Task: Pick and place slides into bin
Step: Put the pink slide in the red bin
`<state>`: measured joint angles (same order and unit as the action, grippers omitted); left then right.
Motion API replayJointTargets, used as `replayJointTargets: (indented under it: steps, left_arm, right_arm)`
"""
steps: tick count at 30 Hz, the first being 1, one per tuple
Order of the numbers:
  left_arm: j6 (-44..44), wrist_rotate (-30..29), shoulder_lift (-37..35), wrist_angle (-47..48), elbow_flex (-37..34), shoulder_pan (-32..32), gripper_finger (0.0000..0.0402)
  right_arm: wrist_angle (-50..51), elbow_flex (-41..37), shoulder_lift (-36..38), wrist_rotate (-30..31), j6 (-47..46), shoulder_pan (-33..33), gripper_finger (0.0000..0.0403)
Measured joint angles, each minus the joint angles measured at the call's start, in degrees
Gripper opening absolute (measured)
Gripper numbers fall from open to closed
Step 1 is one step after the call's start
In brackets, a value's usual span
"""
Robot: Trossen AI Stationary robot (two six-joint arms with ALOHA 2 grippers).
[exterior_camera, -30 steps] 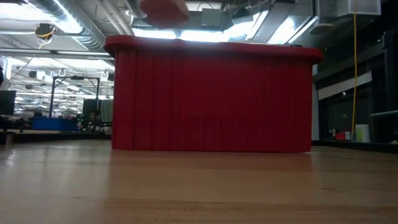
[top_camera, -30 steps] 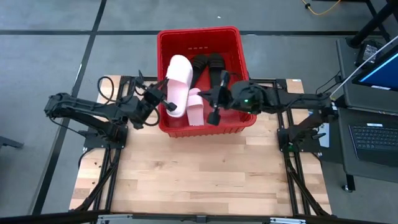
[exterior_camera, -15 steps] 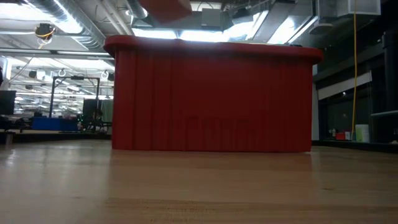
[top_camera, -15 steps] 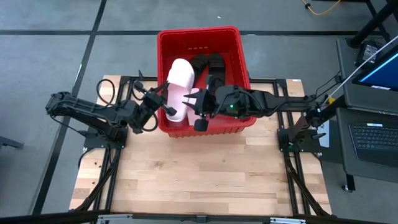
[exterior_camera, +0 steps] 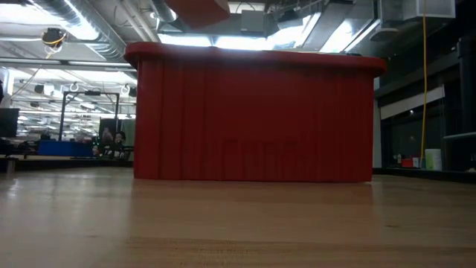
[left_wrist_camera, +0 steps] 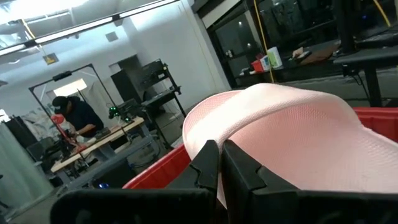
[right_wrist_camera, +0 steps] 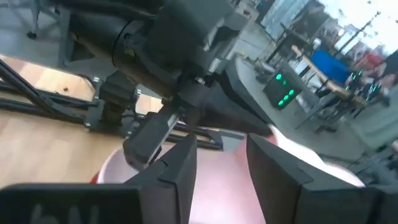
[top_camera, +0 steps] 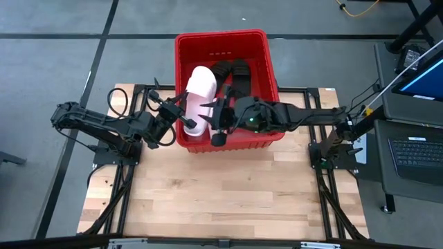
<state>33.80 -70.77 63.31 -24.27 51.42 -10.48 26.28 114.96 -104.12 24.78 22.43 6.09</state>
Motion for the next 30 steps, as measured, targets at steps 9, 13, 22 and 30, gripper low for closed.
replayJointTargets:
  steps: [9, 13, 22, 30]
  left_arm:
    - [-0.2, -0.3, 0.0, 0.0, 0.0, -0.1, 0.0003]
    - [-1.1, -0.3, 0.0, 0.0, 0.0, -0.1, 0.0003]
    - [-1.5, -0.3, 0.0, 0.0, 0.0, -1.1, 0.0003]
    - [-1.5, -0.4, 0.0, 0.0, 0.0, -1.8, 0.0003]
  right_arm:
    - [-3.4, 0.0, -3.6, 11.4, 9.8, -0.4, 0.0141]
    - [-3.8, 0.0, -4.1, 15.1, 9.7, -1.5, 0.0141]
    - [-6.6, 0.0, -4.1, 15.0, 9.6, -4.4, 0.0141]
    - [-6.3, -0.1, -4.1, 14.9, 9.6, -5.1, 0.0141]
